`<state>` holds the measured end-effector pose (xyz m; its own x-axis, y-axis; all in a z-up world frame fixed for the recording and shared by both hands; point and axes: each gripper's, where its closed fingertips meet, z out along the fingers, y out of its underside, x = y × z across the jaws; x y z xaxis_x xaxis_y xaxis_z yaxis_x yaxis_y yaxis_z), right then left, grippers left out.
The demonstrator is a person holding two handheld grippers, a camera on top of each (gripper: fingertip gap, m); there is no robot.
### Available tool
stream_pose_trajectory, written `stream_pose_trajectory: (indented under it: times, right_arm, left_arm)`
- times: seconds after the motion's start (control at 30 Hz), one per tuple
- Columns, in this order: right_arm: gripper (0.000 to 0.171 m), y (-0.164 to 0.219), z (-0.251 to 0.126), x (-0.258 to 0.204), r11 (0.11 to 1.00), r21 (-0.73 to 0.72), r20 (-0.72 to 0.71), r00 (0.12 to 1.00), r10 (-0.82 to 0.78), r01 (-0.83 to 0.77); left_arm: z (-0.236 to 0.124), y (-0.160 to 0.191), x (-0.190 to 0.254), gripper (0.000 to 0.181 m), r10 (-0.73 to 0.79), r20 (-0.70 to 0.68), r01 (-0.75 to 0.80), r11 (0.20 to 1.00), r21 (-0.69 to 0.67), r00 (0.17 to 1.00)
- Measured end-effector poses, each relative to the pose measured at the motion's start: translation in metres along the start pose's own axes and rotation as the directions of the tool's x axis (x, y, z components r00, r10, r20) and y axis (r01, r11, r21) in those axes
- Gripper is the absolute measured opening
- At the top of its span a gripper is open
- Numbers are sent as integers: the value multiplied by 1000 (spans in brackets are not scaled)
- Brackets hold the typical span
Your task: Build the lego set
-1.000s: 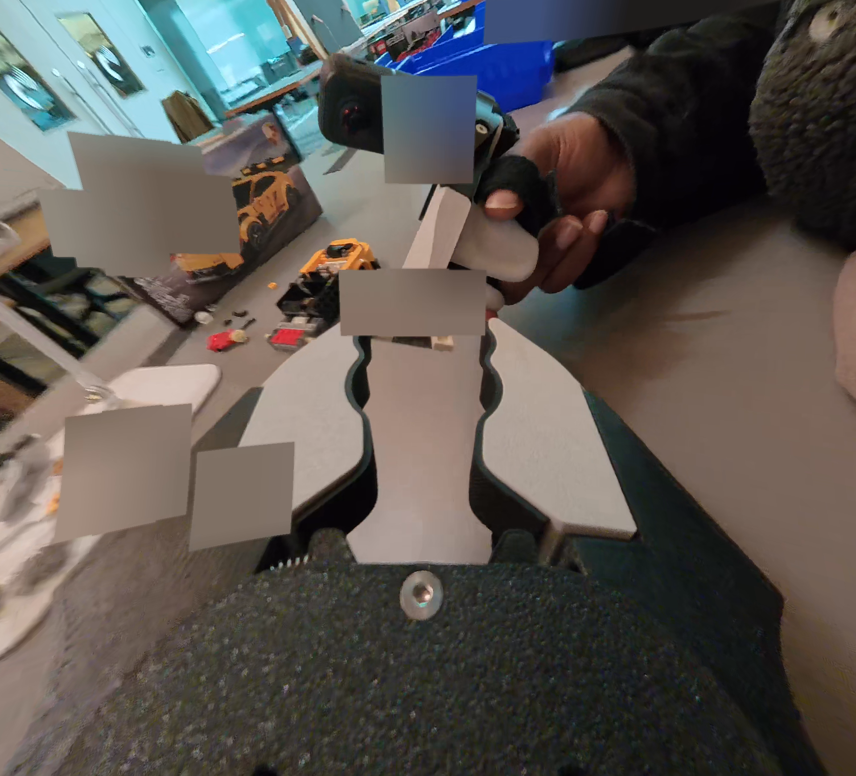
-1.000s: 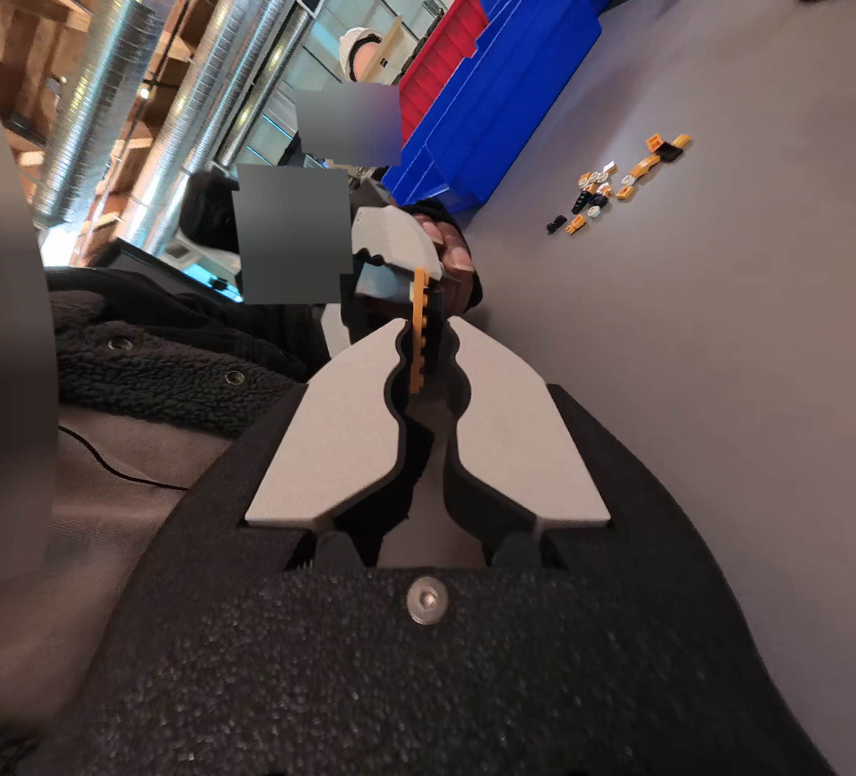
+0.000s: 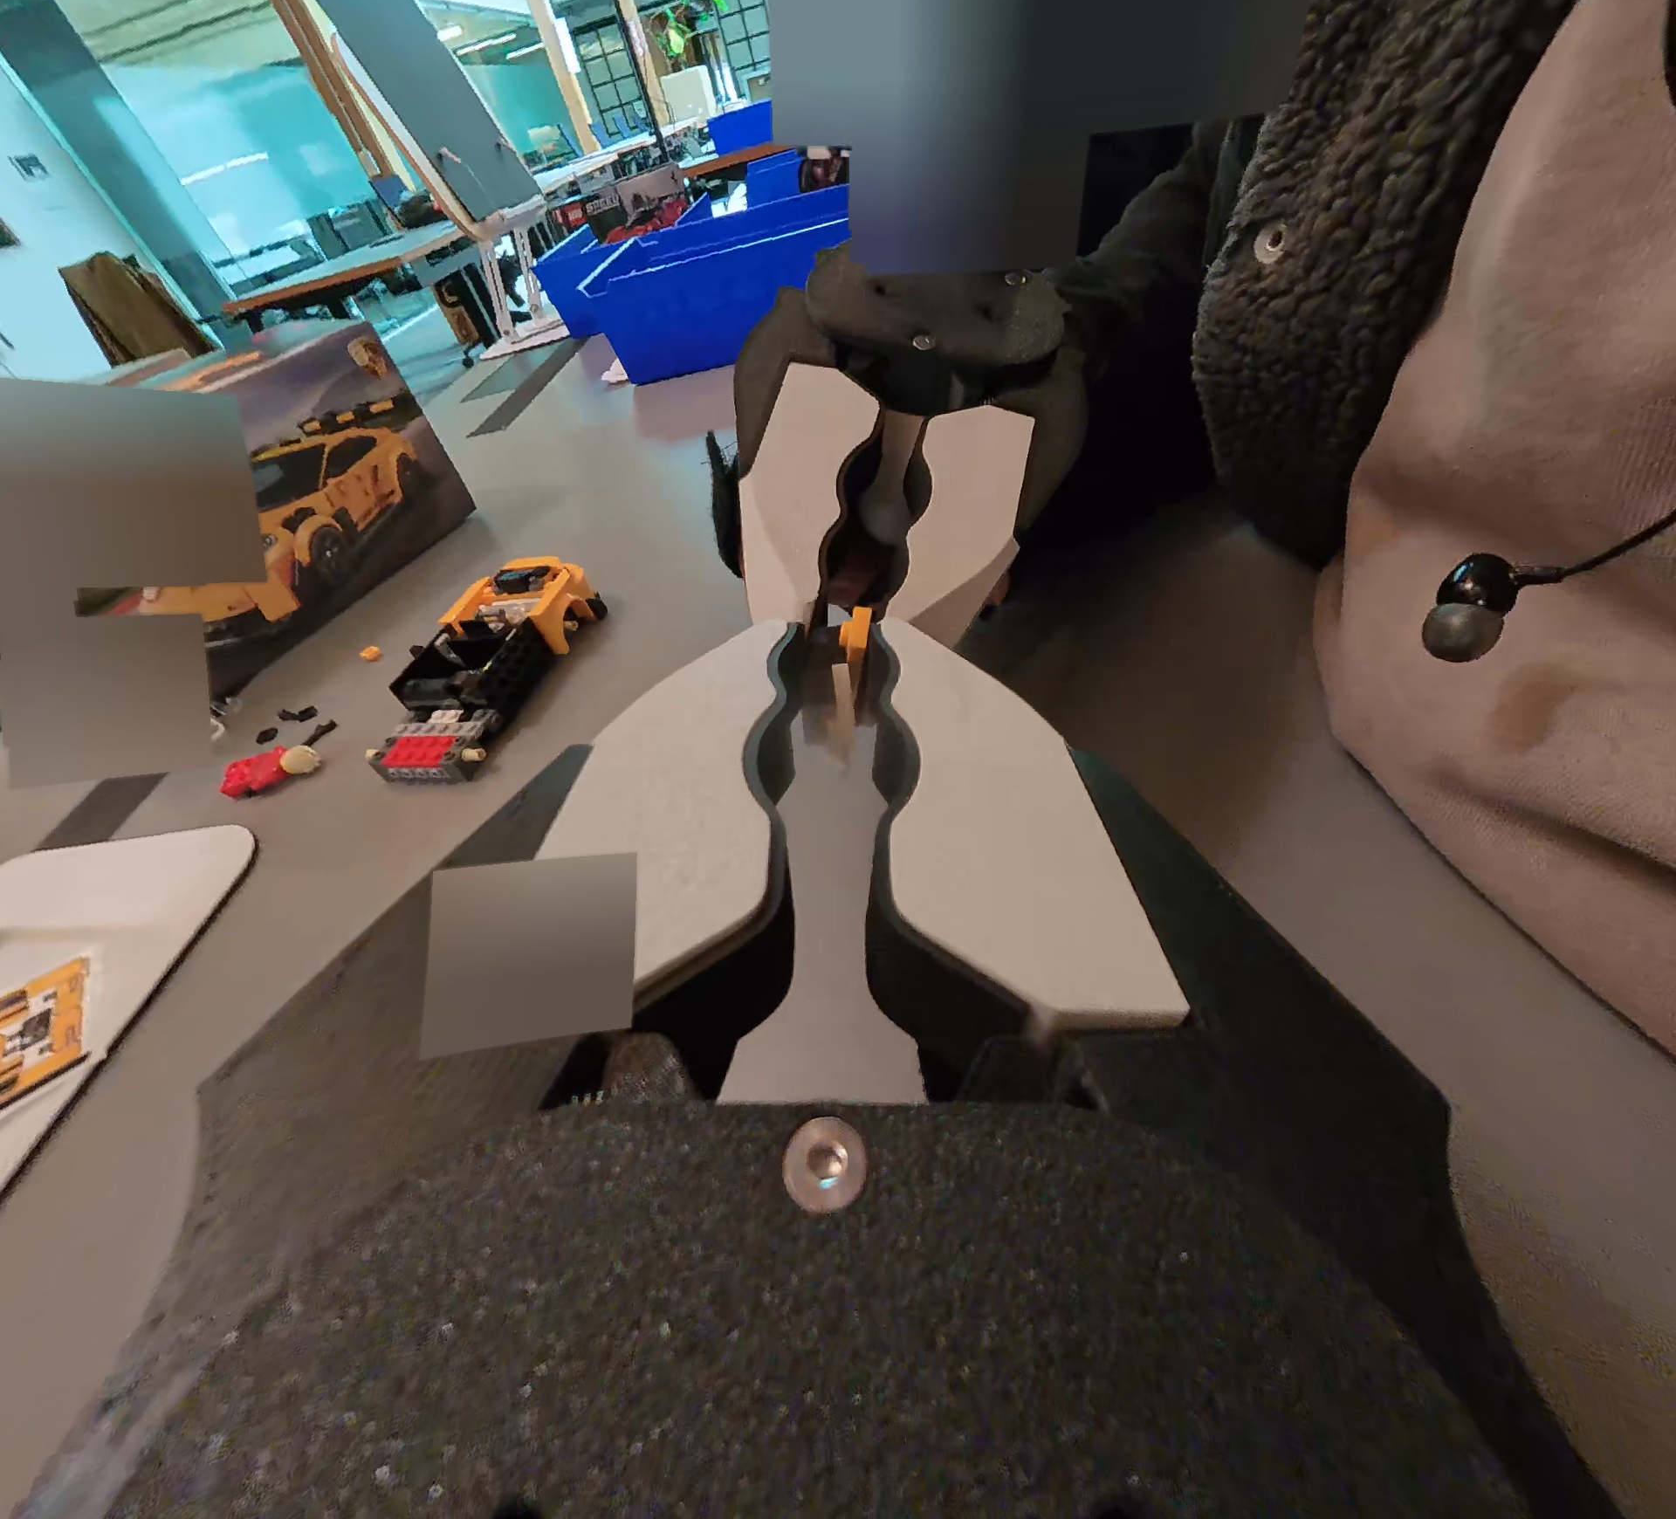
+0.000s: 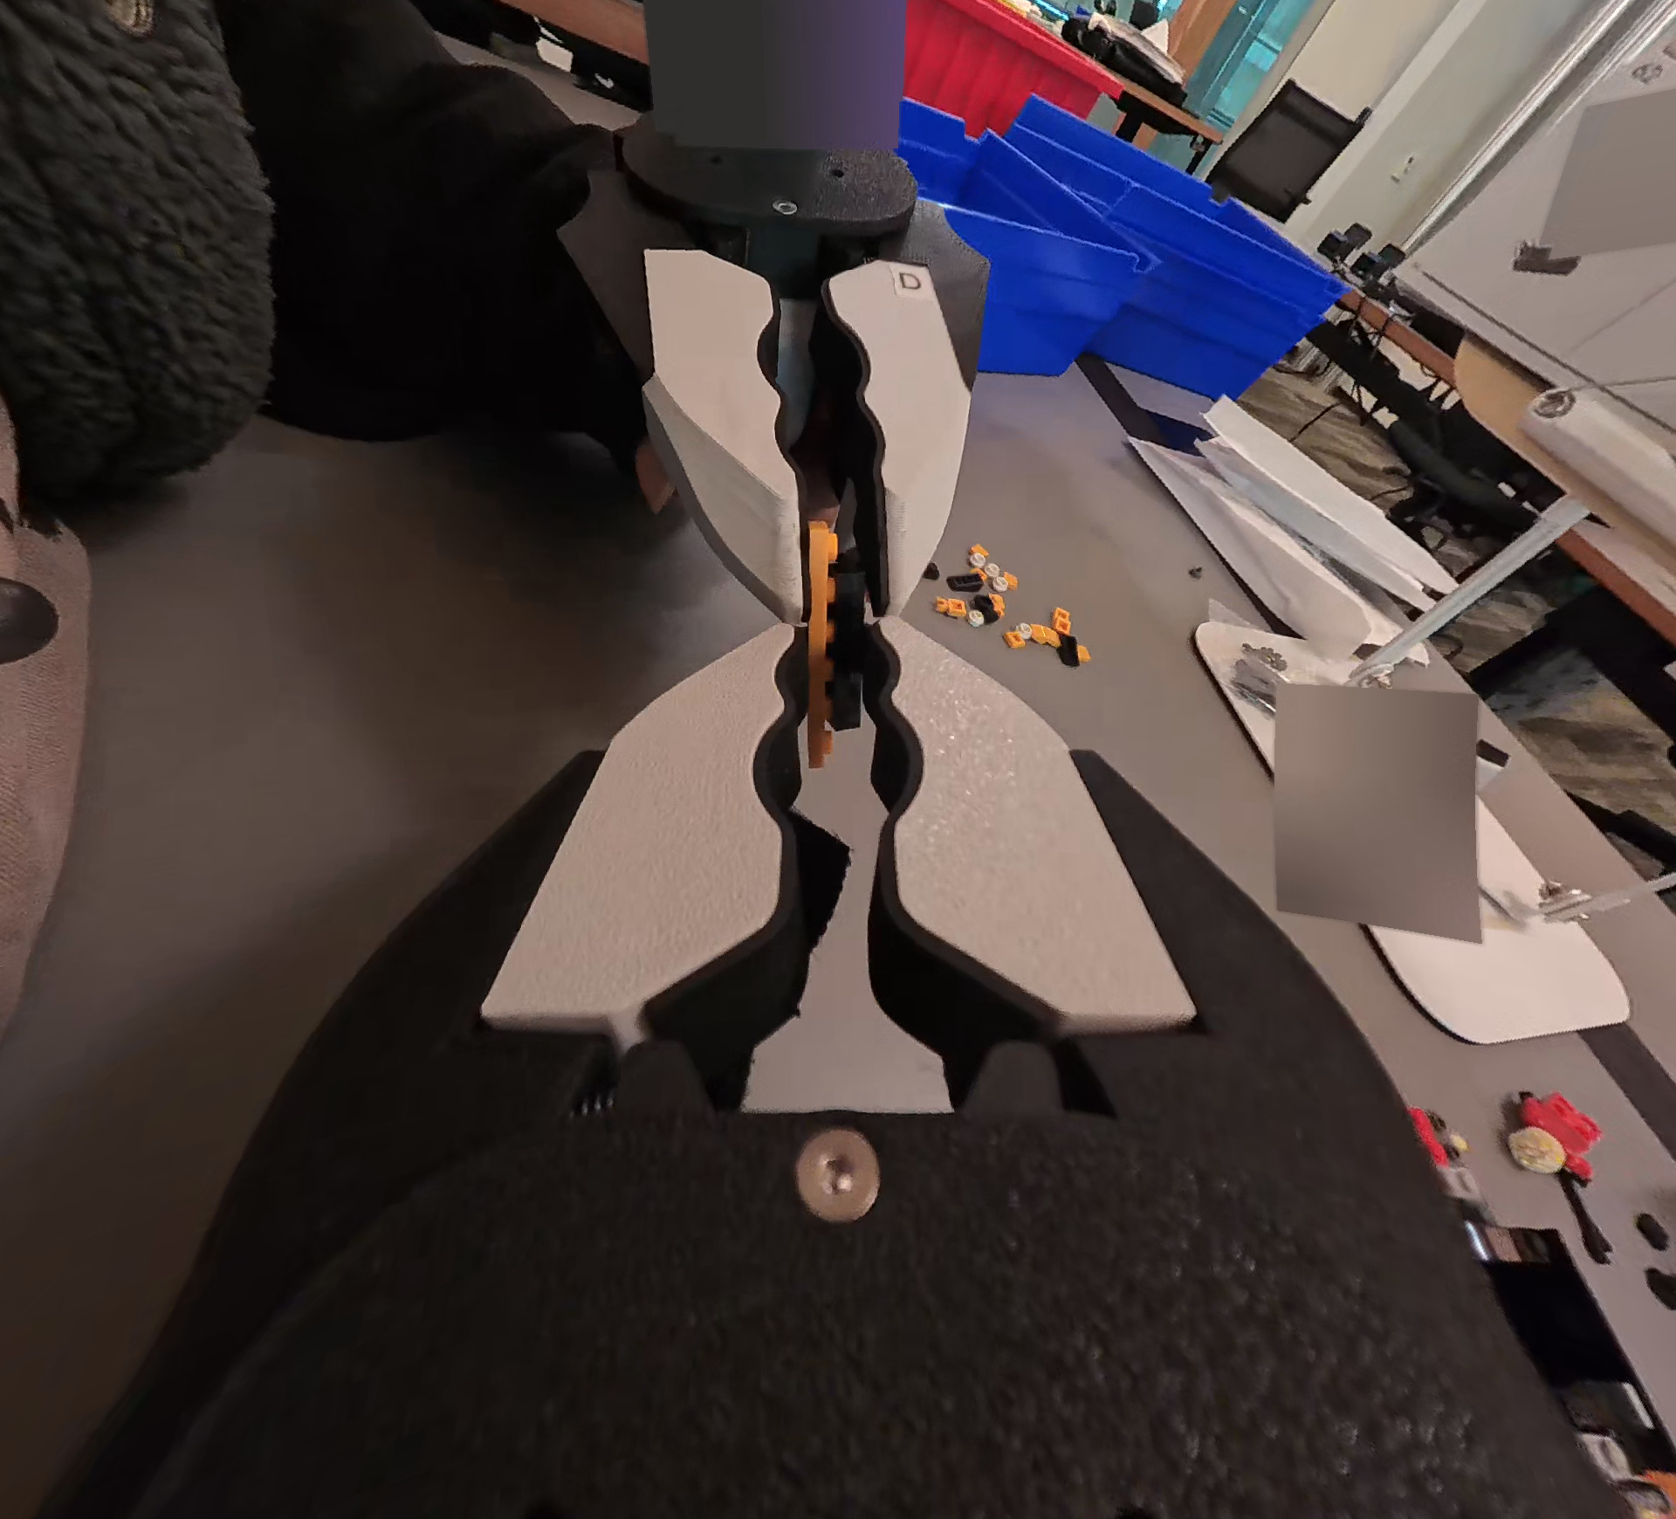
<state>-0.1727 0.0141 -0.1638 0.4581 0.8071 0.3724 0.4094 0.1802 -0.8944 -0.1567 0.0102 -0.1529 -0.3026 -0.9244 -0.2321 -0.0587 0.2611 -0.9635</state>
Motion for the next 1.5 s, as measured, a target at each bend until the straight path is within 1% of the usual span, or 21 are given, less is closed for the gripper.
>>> stream_pose_trajectory:
  times: [0.1,0.3,0.43,0.63,0.93,1.17,1.33,1.4,1.47,1.5]
  right_arm:
    - [11,-2,0,-3,1000,9,22,1000,15,-15]
    - [12,-4,-2,-7,996,27,84,993,81,-83]
    - [14,3,-3,-9,996,1,127,987,93,-94]
    - [12,1,-5,-17,992,17,191,974,119,-125]
    - [11,3,-3,-19,996,-10,176,980,90,-90]
    - [11,5,0,-14,998,-18,123,990,66,-64]
    - [12,3,-1,-19,995,5,179,978,102,-104]
    - [20,1,-2,-24,995,12,209,973,92,-96]
    - [19,-2,-3,-27,995,23,229,970,86,-93]
    - [14,-1,-4,-27,996,19,230,970,82,-89]
  left_arm:
    - [-1,-1,3,12,18,-12,-18,1000,0,1000]
    - [-1,-3,6,11,6,-33,-6,1000,2,999]
    - [-2,-4,8,11,-7,-53,8,1000,11,999]
    - [-3,-4,15,11,-10,-101,11,1000,9,995]
    - [-4,-5,20,11,-5,-128,7,1000,11,992]
    - [-3,-4,15,11,13,-96,-15,1000,-16,995]
    - [-4,-3,19,11,29,-119,-33,999,-27,992]
    - [-2,-2,24,11,38,-146,-44,998,-36,989]
    - [-1,0,28,11,51,-163,-61,997,-55,985]
    - [-1,1,30,11,52,-172,-63,996,-59,984]
